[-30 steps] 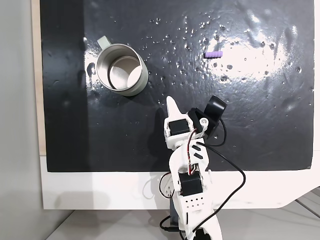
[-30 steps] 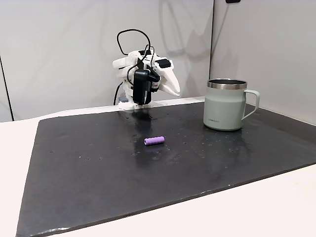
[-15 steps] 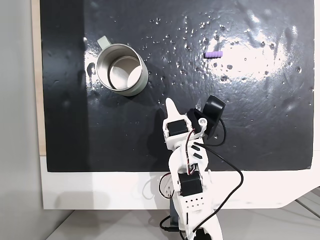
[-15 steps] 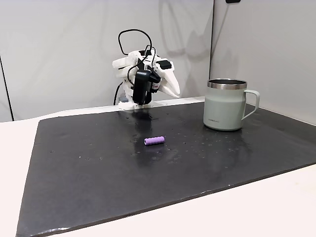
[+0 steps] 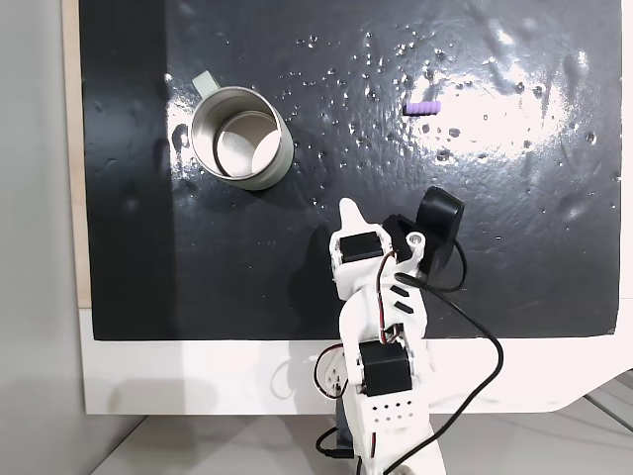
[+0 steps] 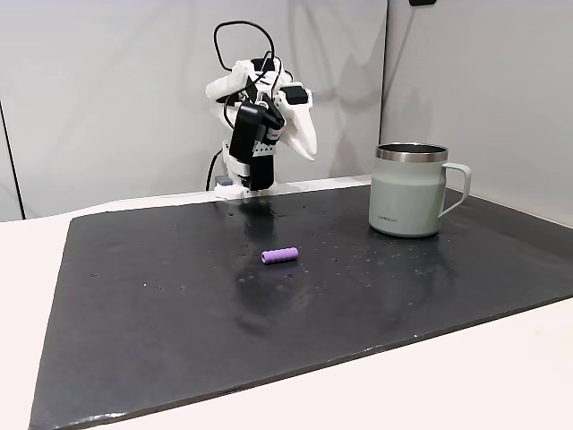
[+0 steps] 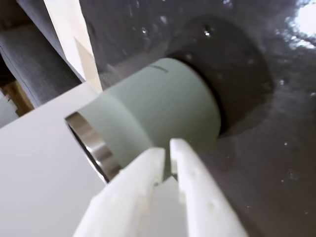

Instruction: Grasp a pengrip and put it in the cup.

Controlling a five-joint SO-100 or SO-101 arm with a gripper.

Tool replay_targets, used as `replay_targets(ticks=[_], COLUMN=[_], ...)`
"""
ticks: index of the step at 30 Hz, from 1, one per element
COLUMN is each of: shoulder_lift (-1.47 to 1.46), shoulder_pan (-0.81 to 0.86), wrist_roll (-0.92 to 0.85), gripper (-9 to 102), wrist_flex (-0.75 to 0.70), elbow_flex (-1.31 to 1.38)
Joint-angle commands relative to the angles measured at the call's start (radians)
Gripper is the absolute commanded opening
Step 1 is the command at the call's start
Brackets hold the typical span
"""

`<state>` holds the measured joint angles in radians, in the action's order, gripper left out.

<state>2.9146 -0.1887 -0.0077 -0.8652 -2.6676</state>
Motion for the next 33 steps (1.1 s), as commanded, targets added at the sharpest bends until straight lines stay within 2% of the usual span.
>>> replay_targets(ticks=[1, 14, 20, 23, 29, 33], shoulder_lift=[-0.13, -0.635, -0.865, -0.971, -1.163, -1.29], shoulder_pan=[0.041, 0.184, 0.227, 0.249, 0.29, 0.324], wrist_roll=[0.029, 0.103, 0.115, 0.114, 0.11, 0.126], gripper=[0, 0, 2, 7, 27, 29], wrist_flex=[-0.017, -0.193, -0.339, -0.393, -0.483, -0.534], elbow_flex=[0.207, 0.713, 0.983, 1.085, 1.259, 1.381])
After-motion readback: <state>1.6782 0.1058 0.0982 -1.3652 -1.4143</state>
